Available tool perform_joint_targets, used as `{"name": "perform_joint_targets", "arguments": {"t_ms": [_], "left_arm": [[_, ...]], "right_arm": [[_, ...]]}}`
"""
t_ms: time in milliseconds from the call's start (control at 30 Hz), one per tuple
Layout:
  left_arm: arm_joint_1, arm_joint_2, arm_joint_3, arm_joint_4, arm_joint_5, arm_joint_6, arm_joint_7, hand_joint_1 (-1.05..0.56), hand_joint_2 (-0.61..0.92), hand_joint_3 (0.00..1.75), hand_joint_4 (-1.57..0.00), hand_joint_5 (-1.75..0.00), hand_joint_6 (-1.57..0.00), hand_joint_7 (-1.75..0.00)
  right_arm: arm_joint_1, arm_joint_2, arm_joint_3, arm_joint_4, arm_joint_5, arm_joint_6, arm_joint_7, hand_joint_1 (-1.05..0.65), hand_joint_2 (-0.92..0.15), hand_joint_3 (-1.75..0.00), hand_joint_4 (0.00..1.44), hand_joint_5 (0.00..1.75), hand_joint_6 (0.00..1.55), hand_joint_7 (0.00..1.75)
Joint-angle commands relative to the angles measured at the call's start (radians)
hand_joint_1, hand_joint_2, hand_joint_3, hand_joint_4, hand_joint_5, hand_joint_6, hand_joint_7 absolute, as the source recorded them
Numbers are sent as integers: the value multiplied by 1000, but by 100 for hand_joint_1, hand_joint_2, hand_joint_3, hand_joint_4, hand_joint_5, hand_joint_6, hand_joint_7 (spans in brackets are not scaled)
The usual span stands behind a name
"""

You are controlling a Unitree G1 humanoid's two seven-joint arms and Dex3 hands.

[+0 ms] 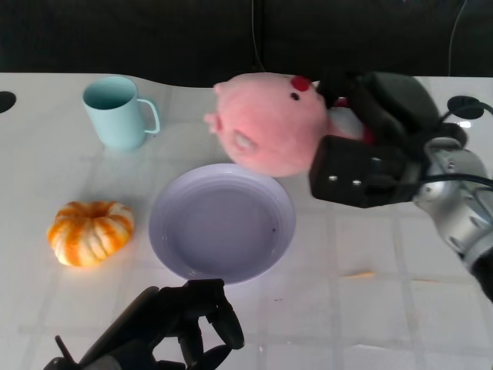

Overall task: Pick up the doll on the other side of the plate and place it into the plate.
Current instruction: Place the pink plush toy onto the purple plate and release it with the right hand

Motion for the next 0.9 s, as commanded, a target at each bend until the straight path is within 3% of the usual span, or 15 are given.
{"name": "perform_joint_targets", "arguments": {"t_ms": [33,133,433,667,733,800,833,867,900], "left_arm": [[-1,11,0,13,9,-18,16,-20,63,85,-66,-175,-64,-139],[4,9,-3,9,7,-8,17,-19,64,83,-66,-175,-64,-139],[10,0,-23,-3,15,-4,31,-19,65,81,-63,-175,-64,-140],[20,0,-36,-20,25,-1,44,-18,66,82,-62,-175,-64,-139],[20,-2,-37,-19,27,-9,46,-19,65,82,-63,-175,-65,-139],[18,-2,-37,-22,29,-8,44,-19,65,83,-64,-175,-64,-139],[17,-2,-37,-24,30,-6,44,-19,65,83,-64,-175,-64,-139],[17,-2,-37,-24,30,-4,44,-19,65,83,-64,-175,-65,-138],[17,-3,-36,-24,30,-2,44,-19,65,83,-63,-175,-65,-138]], "right_arm": [[-51,33,16,35,-7,-9,4,-23,-34,-123,96,175,83,167],[-84,67,35,66,-16,-4,9,-25,-33,-123,94,175,82,159],[-169,169,100,156,-46,-17,20,-25,-44,-104,92,175,77,169],[-177,203,108,165,-34,-2,47,-23,-49,-89,86,175,79,148],[-171,203,101,159,-25,7,58,-25,-60,-62,84,169,84,114],[-169,197,98,148,-16,16,92,-27,-74,-28,86,153,96,62],[-166,189,100,137,-17,20,114,-27,-78,-19,87,150,98,44],[-163,178,106,124,-20,21,139,-30,-82,-14,83,138,97,28],[-160,167,111,112,-25,23,164,-36,-87,-9,76,113,90,13]]}}
